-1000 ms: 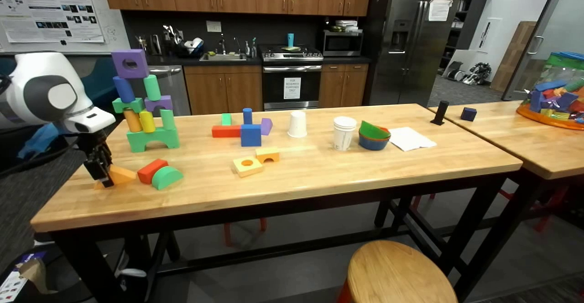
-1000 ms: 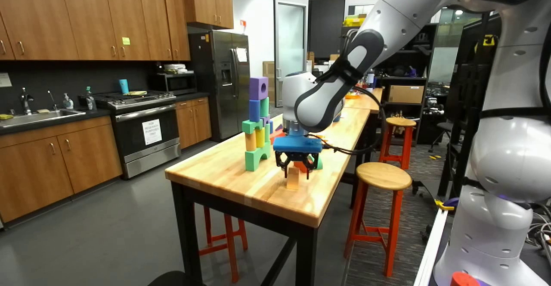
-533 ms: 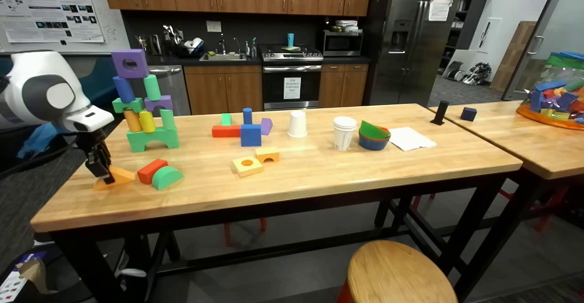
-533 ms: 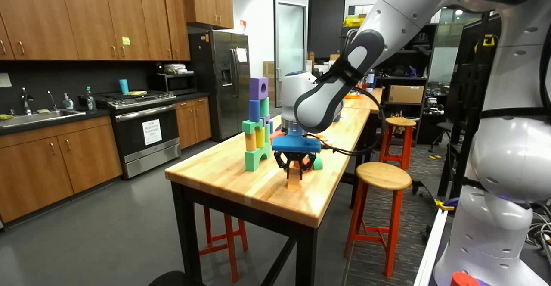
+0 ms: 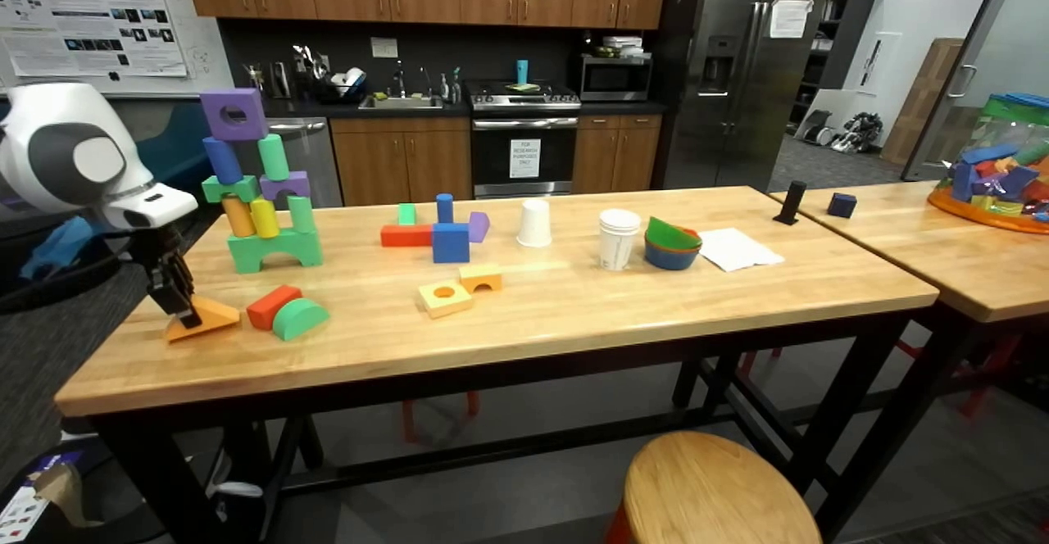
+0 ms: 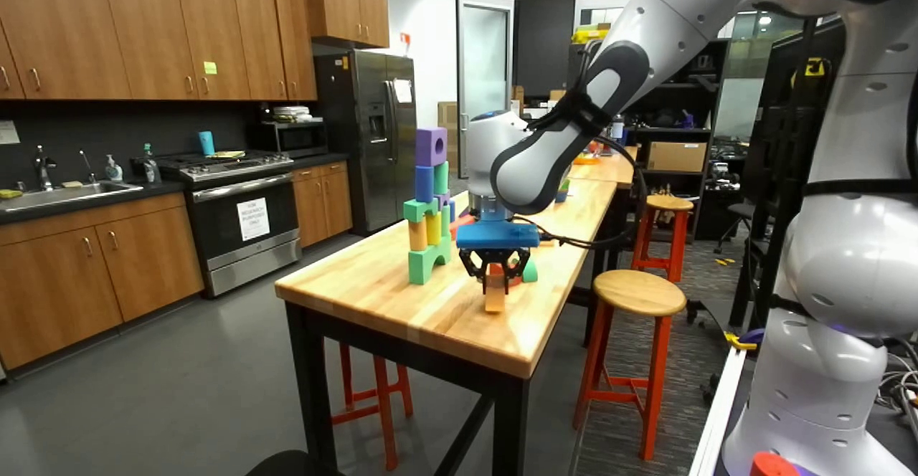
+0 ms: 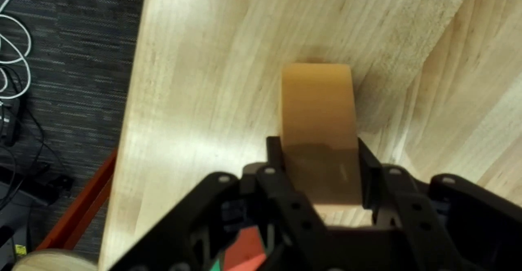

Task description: Put the triangular block on top of the stack

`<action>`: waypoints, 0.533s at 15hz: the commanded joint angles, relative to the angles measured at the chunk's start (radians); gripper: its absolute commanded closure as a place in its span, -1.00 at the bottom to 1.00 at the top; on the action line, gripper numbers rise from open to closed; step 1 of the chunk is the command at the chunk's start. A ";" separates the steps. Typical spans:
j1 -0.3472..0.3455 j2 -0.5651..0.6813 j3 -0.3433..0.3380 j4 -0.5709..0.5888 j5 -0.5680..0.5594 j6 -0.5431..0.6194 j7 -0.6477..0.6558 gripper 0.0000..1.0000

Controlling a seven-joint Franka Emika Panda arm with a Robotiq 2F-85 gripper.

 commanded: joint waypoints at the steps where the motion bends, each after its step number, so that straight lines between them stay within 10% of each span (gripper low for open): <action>1: 0.008 -0.152 0.001 0.016 -0.009 -0.151 -0.051 0.67; 8: -0.043 -0.351 0.051 0.247 -0.160 -0.367 -0.088 0.67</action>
